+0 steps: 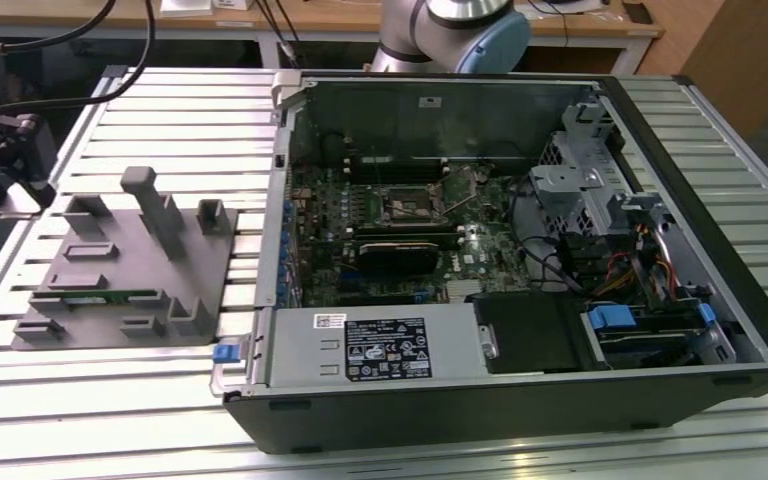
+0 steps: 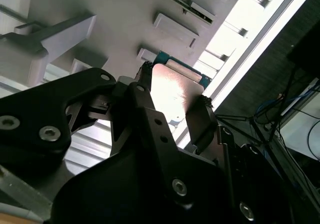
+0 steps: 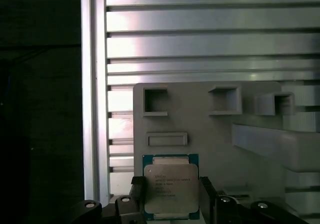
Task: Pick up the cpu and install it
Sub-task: 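Pick up the cpu and move it towards the insertion slot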
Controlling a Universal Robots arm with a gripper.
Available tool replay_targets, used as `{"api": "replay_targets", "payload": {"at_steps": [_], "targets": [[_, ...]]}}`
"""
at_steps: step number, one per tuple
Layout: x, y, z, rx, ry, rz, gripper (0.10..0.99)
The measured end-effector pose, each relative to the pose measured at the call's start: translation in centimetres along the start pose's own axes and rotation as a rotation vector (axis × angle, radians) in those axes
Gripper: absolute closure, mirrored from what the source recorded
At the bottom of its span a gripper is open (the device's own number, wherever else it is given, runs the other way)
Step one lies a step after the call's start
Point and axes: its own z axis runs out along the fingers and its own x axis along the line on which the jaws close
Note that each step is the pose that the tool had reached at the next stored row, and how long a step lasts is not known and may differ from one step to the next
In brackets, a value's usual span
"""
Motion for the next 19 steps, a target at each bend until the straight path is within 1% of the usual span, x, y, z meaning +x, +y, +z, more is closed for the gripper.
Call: {"api": "replay_targets", "payload": {"at_steps": [19], "targets": [[-0.03,0.17,-2.42,0.000,-0.0001,0.000,0.561]]}}
